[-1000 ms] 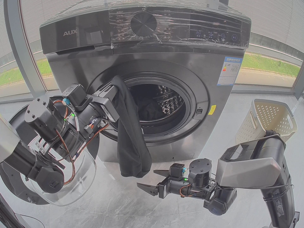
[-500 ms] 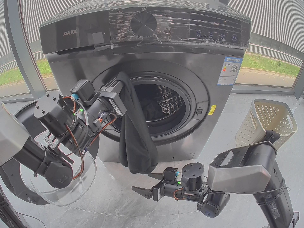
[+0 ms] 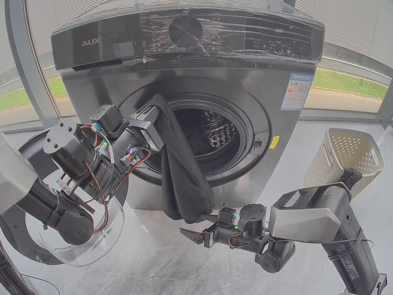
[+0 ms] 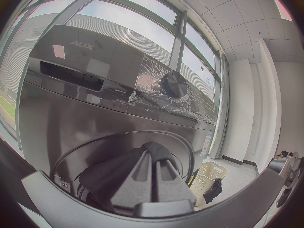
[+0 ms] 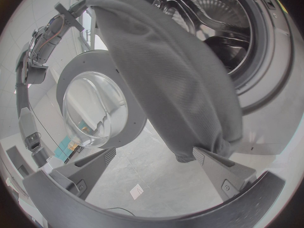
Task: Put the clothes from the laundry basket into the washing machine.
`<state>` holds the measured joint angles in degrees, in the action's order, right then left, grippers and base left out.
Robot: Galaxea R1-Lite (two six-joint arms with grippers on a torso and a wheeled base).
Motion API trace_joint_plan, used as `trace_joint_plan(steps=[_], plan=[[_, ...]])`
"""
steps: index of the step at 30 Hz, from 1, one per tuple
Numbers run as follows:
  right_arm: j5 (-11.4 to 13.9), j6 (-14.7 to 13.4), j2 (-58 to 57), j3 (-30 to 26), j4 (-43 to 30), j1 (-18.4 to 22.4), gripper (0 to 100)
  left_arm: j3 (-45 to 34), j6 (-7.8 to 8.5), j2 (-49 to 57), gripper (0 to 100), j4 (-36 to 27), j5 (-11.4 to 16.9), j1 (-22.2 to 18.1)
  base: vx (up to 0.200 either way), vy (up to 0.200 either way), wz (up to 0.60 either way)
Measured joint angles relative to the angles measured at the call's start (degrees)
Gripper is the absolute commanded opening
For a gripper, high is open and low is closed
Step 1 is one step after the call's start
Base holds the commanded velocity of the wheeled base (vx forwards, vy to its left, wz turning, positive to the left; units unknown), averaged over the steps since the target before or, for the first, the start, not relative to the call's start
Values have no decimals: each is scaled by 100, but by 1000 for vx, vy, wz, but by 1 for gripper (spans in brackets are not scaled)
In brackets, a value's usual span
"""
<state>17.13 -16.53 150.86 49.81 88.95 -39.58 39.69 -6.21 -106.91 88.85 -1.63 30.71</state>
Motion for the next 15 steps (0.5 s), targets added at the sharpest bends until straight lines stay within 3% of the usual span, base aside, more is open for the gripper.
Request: trace_joint_plan(steps=[6,15], plan=[[-13,28,-80,-285,2,59,100,0,-2,2,0,0,7,2,0,0,0],[-11,61,-96,-224,2,133,100,-4,-9,10,0,0,7,5,0,0,0]])
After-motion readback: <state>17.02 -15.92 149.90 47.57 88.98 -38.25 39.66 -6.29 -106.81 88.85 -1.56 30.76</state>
